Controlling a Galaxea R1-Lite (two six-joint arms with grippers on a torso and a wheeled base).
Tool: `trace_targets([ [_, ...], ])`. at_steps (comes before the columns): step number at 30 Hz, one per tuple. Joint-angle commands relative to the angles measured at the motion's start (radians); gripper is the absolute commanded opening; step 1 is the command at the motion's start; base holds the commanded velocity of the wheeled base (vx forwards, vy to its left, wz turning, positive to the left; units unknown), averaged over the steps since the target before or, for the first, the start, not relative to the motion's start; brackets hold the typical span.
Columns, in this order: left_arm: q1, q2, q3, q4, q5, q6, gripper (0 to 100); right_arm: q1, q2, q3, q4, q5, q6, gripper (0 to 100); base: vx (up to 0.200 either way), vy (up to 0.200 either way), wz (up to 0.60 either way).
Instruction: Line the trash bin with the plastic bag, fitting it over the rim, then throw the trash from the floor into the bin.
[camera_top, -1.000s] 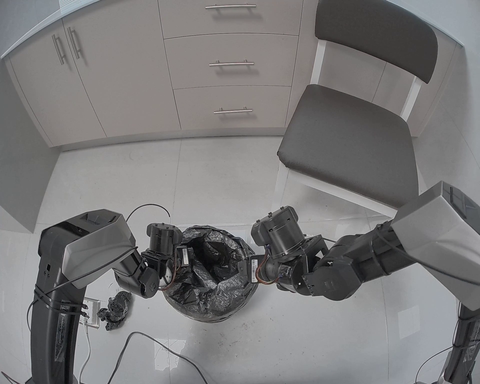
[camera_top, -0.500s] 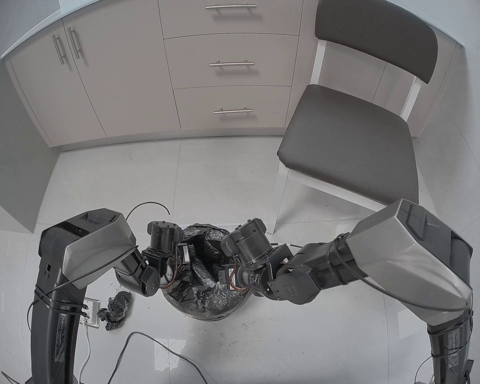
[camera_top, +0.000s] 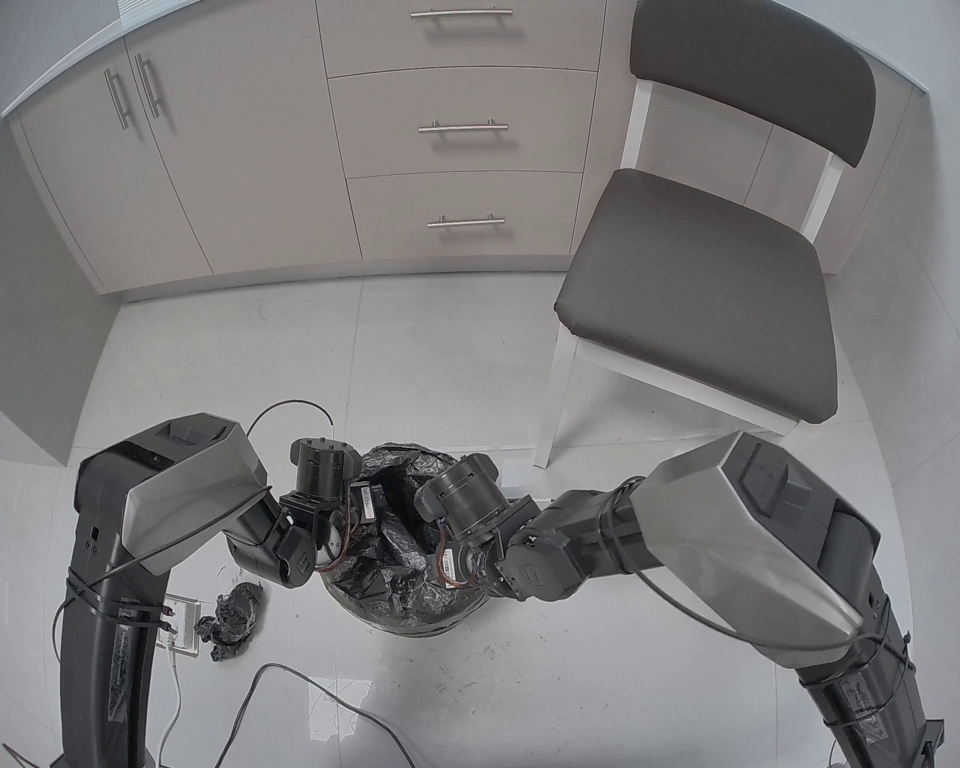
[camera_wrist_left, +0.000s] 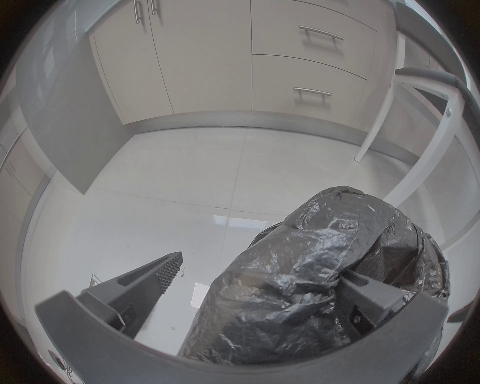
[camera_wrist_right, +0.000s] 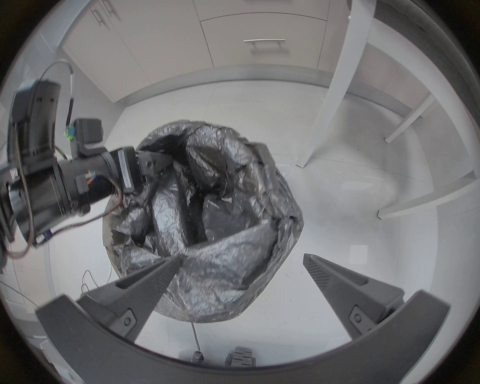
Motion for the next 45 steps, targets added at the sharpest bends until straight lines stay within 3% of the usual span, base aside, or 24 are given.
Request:
trace_targets([
  [1, 0.006, 0.004, -0.001, -0.001, -0.001, -0.001, 100, 0.007, 0.048, -0.018, 0.004, 0.0, -0.002, 100, 0.0, 0.0, 0.0],
  [35, 0.021, 0.003, 0.003, -0.001, -0.001, -0.012, 100, -0.045, 0.169, -0.098, 0.039, 0.015, -0.059, 100, 0.0, 0.0, 0.0],
  [45, 0.023, -0.005, 0.012, -0.002, -0.001, -0.014, 100, -0.044, 0.151, -0.115, 0.053, 0.035, -0.041, 100, 0.0, 0.0, 0.0],
])
